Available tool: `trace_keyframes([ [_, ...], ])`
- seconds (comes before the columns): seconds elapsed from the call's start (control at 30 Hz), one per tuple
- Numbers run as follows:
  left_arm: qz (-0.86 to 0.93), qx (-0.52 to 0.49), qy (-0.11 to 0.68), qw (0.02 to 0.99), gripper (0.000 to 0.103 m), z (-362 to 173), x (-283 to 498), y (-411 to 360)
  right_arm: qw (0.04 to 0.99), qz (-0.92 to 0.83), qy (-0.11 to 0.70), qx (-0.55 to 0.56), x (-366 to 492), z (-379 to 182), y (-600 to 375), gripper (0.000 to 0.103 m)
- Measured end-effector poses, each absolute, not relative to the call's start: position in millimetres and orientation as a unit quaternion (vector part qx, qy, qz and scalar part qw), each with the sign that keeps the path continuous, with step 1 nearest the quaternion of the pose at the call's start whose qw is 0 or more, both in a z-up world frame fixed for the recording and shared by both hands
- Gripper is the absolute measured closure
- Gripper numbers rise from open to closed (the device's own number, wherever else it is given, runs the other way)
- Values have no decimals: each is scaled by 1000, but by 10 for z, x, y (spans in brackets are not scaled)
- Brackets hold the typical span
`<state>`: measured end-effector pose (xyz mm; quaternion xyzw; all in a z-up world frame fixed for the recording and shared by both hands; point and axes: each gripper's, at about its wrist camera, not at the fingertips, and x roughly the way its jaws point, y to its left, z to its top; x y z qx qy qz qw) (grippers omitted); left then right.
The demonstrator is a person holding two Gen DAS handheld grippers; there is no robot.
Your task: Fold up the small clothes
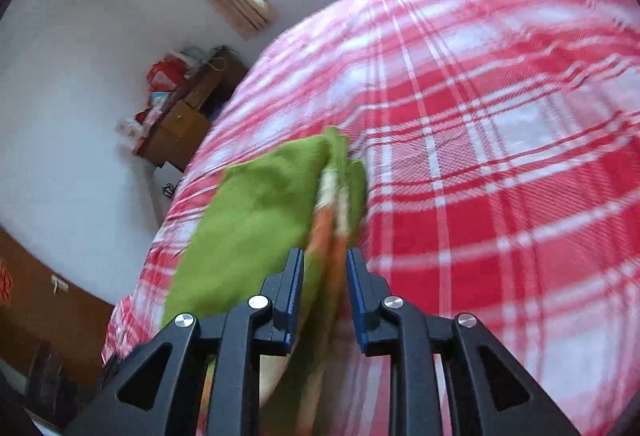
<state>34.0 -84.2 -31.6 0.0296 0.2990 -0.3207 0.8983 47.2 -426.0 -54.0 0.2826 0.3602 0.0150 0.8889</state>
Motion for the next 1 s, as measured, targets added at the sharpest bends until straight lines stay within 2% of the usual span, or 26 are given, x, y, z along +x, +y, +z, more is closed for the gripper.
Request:
trace_keyframes([
  [0.07, -294, 18, 319, 901, 30, -412, 378, -682, 900, 21, 352, 255, 286, -368, -4087, 77],
  [0.13, -264, 21, 343, 901, 30, -511, 442, -613, 909, 40, 347, 226, 199, -245, -3873, 68],
  [0.2, -258, 22, 351, 900, 30, -561, 467, -637, 913, 48, 350, 205, 209, -200, -3707, 45],
  [0.3, -248, 48, 342, 905, 25, -569, 510, -754, 911, 65, 366, 180, 274, -238, -3461, 43],
  [0.43, -220, 99, 329, 913, 24, -664, 615, -949, 900, 39, 421, 108, 354, -515, -3179, 43],
  [0.47, -215, 95, 336, 912, 24, -696, 659, -923, 894, 32, 437, 96, 361, -600, -3137, 44],
  [0.5, -220, 81, 345, 909, 28, -709, 665, -863, 889, 26, 449, 86, 365, -687, -3100, 52],
  [0.53, -232, 57, 356, 903, 41, -722, 704, -814, 888, 24, 452, 78, 343, -754, -3066, 58],
  [0.57, -255, 31, 366, 894, 50, -723, 730, -766, 892, 20, 446, 73, 295, -780, -3039, 69],
  [0.6, -276, 16, 373, 886, 69, -711, 720, -746, 893, 20, 441, 84, 255, -782, -3067, 81],
  [0.63, -298, 4, 374, 878, 78, -700, 707, -721, 895, 28, 428, 122, 194, -757, -3145, 83],
  [0.8, -322, 5, 346, 881, 80, -544, 522, -588, 889, 56, 343, 297, -248, -642, -3514, 90],
  [1.0, -319, 6, 356, 878, 80, -549, 436, -344, 871, 28, 347, 346, -480, -1043, -3680, 92],
])
